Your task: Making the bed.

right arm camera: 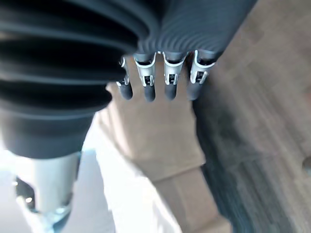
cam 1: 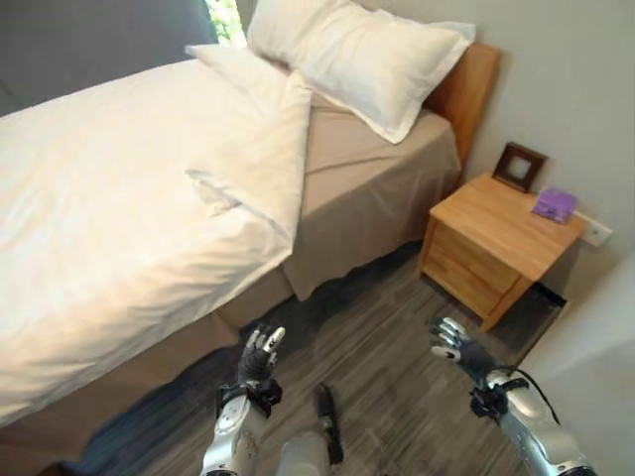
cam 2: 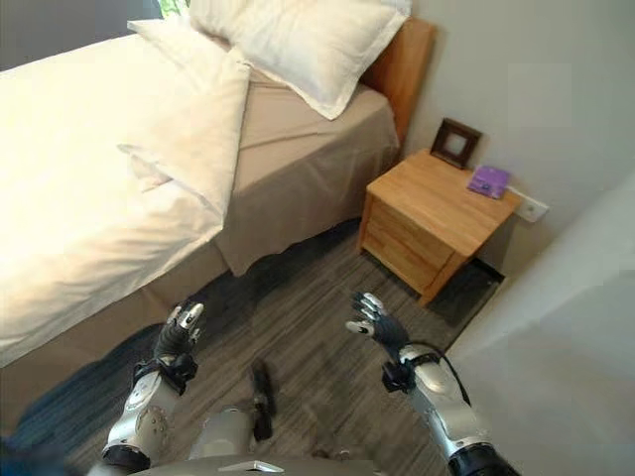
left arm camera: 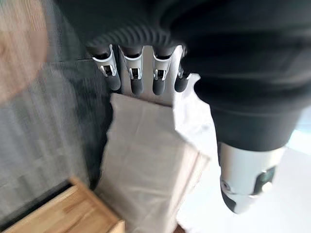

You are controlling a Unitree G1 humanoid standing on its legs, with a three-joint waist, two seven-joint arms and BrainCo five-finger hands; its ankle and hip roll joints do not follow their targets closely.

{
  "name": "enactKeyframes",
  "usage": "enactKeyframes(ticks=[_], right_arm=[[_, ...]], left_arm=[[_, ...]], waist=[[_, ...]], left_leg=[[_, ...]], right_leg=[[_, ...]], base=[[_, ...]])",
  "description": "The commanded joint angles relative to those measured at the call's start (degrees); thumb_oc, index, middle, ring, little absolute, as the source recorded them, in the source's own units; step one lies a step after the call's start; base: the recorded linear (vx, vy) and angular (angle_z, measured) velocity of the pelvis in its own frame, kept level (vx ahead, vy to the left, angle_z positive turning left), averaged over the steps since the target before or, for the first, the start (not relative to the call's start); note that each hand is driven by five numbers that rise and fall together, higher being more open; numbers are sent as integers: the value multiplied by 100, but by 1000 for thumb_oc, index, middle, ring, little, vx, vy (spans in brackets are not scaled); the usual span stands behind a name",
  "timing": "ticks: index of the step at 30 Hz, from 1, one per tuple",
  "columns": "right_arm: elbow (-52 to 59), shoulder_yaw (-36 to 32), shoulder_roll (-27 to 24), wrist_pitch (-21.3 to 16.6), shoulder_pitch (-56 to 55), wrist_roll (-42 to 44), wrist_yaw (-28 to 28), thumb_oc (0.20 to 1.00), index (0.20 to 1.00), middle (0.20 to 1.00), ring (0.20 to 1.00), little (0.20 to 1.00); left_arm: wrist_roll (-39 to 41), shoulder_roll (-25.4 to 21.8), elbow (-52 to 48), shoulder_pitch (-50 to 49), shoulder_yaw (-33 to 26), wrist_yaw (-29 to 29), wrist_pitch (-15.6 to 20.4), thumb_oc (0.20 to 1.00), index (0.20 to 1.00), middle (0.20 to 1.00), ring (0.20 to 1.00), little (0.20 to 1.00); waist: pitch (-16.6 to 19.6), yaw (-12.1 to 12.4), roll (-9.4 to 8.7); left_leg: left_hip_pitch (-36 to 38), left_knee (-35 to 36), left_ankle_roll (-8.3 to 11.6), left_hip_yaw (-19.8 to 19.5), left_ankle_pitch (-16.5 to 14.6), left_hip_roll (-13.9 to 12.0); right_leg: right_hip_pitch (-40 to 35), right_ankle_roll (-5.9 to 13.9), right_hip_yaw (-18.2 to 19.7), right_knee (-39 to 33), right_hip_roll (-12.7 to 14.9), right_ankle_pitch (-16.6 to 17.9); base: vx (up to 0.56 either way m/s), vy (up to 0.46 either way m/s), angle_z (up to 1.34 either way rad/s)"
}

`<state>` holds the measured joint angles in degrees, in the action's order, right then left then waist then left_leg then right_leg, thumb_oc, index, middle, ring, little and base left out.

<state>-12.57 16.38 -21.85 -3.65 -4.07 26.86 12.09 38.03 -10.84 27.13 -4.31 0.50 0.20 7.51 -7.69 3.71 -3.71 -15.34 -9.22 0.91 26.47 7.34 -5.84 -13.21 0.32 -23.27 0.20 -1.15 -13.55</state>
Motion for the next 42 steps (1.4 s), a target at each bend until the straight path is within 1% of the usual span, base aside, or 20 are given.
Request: enactKeyframes(ticks=[1,2,3,4,6,8,10,12,14,15,16,19,24,27,28,30,33,34,38,42], right_arm=[[410,40,138,-204,128,-211,162,1000,1000,1000,1000,1000],[424,89,200,-199,118,-232,152,1000,1000,1000,1000,1000],[424,89,201,-199,118,-232,152,1000,1000,1000,1000,1000],[490,114,319,-212,95,-151,195,1000,1000,1000,1000,1000],[456,86,354,-186,-17,-184,214,1000,1000,1000,1000,1000],[460,36,356,-180,-132,-161,214,1000,1000,1000,1000,1000],[492,-65,354,-161,-265,-74,264,1000,1000,1000,1000,1000],[579,-170,323,-189,-404,30,253,1000,1000,1000,1000,1000],[620,-199,286,-216,-440,15,236,1000,1000,1000,1000,1000],[617,-200,286,-218,-440,15,237,1000,1000,1000,1000,1000],[611,-192,282,-216,-423,6,241,1000,1000,1000,1000,1000],[694,-203,25,-259,-81,-4,257,1000,1000,1000,1000,1000],[676,-220,-76,-219,-93,-3,246,1000,1000,1000,1000,1000],[743,-90,-209,-131,-229,11,406,1000,1000,1000,1000,1000],[744,-90,-206,-129,-225,11,407,1000,1000,1000,1000,1000],[794,27,-342,-70,-276,50,585,1000,1000,1000,1000,1000],[755,211,-529,-65,-302,200,768,1000,1000,1000,1000,1000],[720,287,-576,-133,-400,306,761,1000,1000,1000,1000,1000],[702,241,-626,-165,-484,400,695,1000,1000,1000,1000,1000],[613,186,-740,-169,-412,441,653,1000,1000,1000,1000,1000]], left_arm=[[-31,-189,-549,292,121,64,361,1000,1000,1000,1000,1000],[-32,-198,-623,304,120,109,365,1000,1000,1000,1000,1000],[-33,-199,-624,304,120,109,364,1000,1000,1000,1000,1000],[-83,-301,-773,387,114,114,381,1000,1000,1000,1000,1000],[-197,-376,-763,443,167,68,359,1000,1000,1000,1000,1000],[-295,-460,-782,535,194,30,373,1000,1000,1000,1000,1000],[-371,-533,-895,526,243,-51,383,1000,1000,1000,1000,1000],[-369,-552,-844,594,355,-96,429,1000,1000,1000,1000,1000],[-499,-560,-781,665,471,-62,456,1000,1000,1000,1000,1000],[-500,-559,-780,665,473,-60,457,1000,1000,1000,1000,1000],[-554,-547,-868,605,511,-99,433,1000,1000,1000,1000,1000],[-388,-519,-1047,285,311,-174,384,1000,1000,1000,1000,1000],[-395,-791,-1259,545,-127,273,486,1000,1000,1000,1000,1000],[-561,-1303,-1047,1105,-596,788,627,1000,1000,1000,1000,1000],[-561,-1308,-1037,1115,-597,788,630,1000,1000,1000,1000,1000],[-838,-1905,-407,1658,-719,1006,656,1000,1000,1000,1000,1000],[-1171,-3249,1227,2645,-590,999,507,1000,1000,1000,1000,1000],[-1078,-4106,2522,3505,-351,861,396,1000,1000,1000,1000,1000],[-850,-4680,3310,4368,-69,699,296,1000,1000,1000,1000,1000],[-1096,-5077,3797,5355,683,405,117,1000,1000,1000,1000,1000]], waist=[[173,45,-251],[135,3,-250],[137,6,-254],[-65,-204,-50],[-162,-401,126],[-233,-583,159],[-236,-729,123],[-205,-910,3],[-110,-885,-57],[-120,-902,-57],[-66,-818,-77],[79,-598,-56],[97,-624,23],[105,-727,69],[102,-729,67],[80,-847,95],[46,-1045,144],[23,-1216,190],[-141,-1391,235],[-404,-1568,270]], left_leg=[[760,422,-62,-184,-301,257],[948,535,-227,-199,-414,436],[948,539,-229,-194,-414,440],[1412,819,-395,-329,-438,396],[1736,1011,-435,-726,-560,390],[2016,1115,-358,-999,-629,425],[2168,1159,-226,-1279,-726,485],[2309,1297,-87,-1739,-777,551],[2297,1343,-49,-2040,-771,585],[2306,1339,-48,-2060,-776,584],[2279,1271,-53,-2229,-808,601],[2281,1257,95,-2533,-782,441],[2258,1399,244,-2675,-648,283],[2212,1422,331,-2662,-625,205],[2211,1422,332,-2663,-626,204],[2190,1422,377,-2604,-611,154],[2086,1422,447,-2448,-568,70],[1962,1422,509,-2313,-543,-17],[1642,1422,556,-2213,-461,-63],[1184,1422,611,-2127,-360,-97]], right_leg=[[-96,958,659,1414,1202,1437],[203,1100,804,2296,1395,1979],[210,1102,809,2303,1400,1976],[988,1035,1051,3435,1429,2470],[1638,924,1434,3833,1213,2097],[1867,831,1444,3233,1424,1913],[1906,861,1542,2032,1478,1886],[1694,1061,2356,342,1087,1845],[1595,1074,2658,134,962,1789],[1575,1073,2637,134,965,1779],[1461,1082,2506,128,996,1761],[994,877,2178,-358,789,1697],[912,739,2065,-460,620,1583],[947,695,2048,-460,543,1528],[948,694,2047,-459,542,1526],[994,687,2085,-465,489,1529],[1160,694,2160,-500,388,1582],[1352,731,2211,-520,293,1608],[1735,763,2265,-520,251,1702],[2280,773,2383,-520,232,1864]], base=[[440,321,-12],[436,315,-2],[349,255,33],[317,151,34],[400,111,73],[375,-10,145],[385,-131,109],[463,-188,116],[268,-129,125],[138,-112,176],[197,-185,219],[259,-279,124],[84,-126,34],[51,-51,-9],[40,-33,-10],[26,-29,-17],[-15,-31,-42],[-40,-18,-48],[-86,15,-38],[-115,22,-21]])
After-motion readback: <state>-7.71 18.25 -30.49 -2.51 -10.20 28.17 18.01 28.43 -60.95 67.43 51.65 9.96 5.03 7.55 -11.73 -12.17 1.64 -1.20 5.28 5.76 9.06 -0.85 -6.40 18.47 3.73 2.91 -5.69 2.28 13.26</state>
